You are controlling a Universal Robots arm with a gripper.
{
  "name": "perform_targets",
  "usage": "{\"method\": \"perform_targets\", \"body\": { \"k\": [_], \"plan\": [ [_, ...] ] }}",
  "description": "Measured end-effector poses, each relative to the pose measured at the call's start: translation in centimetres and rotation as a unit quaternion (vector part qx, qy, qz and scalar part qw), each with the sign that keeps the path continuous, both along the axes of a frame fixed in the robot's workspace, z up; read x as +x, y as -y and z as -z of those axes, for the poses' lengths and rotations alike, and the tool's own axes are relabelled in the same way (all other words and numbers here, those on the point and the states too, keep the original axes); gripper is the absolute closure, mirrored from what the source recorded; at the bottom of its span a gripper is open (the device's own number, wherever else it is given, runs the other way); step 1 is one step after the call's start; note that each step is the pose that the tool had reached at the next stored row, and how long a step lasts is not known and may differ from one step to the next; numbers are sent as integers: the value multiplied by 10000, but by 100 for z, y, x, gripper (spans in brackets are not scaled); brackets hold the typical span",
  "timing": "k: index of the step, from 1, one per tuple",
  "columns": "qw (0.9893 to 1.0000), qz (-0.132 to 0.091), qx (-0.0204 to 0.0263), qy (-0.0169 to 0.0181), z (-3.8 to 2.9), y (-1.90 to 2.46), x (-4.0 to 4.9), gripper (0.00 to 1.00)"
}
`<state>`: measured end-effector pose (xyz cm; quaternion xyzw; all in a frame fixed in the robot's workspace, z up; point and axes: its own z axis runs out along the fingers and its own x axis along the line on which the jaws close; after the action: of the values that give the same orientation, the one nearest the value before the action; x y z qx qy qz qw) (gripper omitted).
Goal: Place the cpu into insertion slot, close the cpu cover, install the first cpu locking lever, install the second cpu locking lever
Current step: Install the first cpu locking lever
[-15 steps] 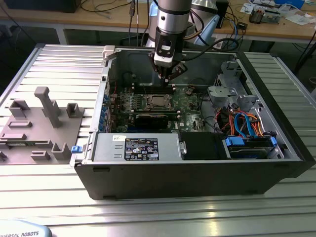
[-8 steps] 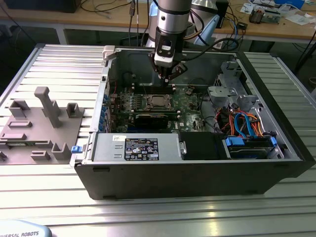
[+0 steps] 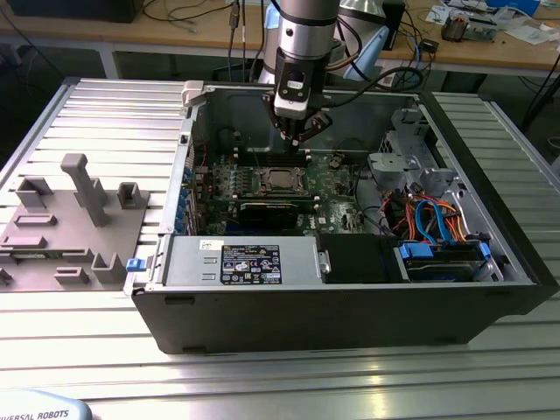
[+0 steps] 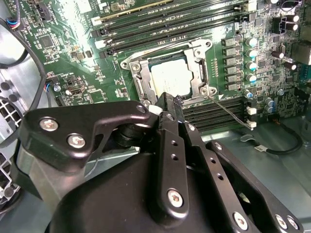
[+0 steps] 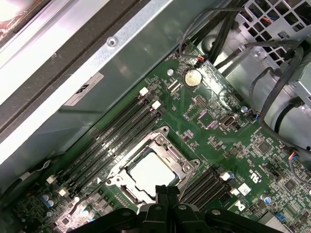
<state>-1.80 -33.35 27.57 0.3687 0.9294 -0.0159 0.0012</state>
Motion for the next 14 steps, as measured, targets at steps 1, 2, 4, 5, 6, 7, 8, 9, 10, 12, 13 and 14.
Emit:
{"method": "perform_targets", "body": {
  "k": [1, 2, 4, 5, 6, 7, 8, 9, 10, 12, 13, 14],
  "plan": [
    [10000, -4, 0, 0, 0, 0, 0, 89],
    [10000, -11, 0, 0, 0, 0, 0, 89],
    [10000, -20, 0, 0, 0, 0, 0, 89],
    [10000, -23, 0, 0, 0, 0, 0, 89],
    [10000, -25, 3, 1, 0, 0, 0, 89],
    [10000, -25, 5, 1, 1, 0, 0, 89],
    [10000, -26, 7, 0, 0, 0, -1, 89],
    [10000, -27, 7, 0, 0, 1, 0, 89],
    [10000, -28, 7, 0, 0, 1, 0, 89],
    [10000, -34, 7, 0, 0, 1, 0, 89],
    [10000, -44, 7, 0, 0, 1, 0, 89],
    [10000, -48, 7, 0, 0, 1, 0, 89]
  ]
}}
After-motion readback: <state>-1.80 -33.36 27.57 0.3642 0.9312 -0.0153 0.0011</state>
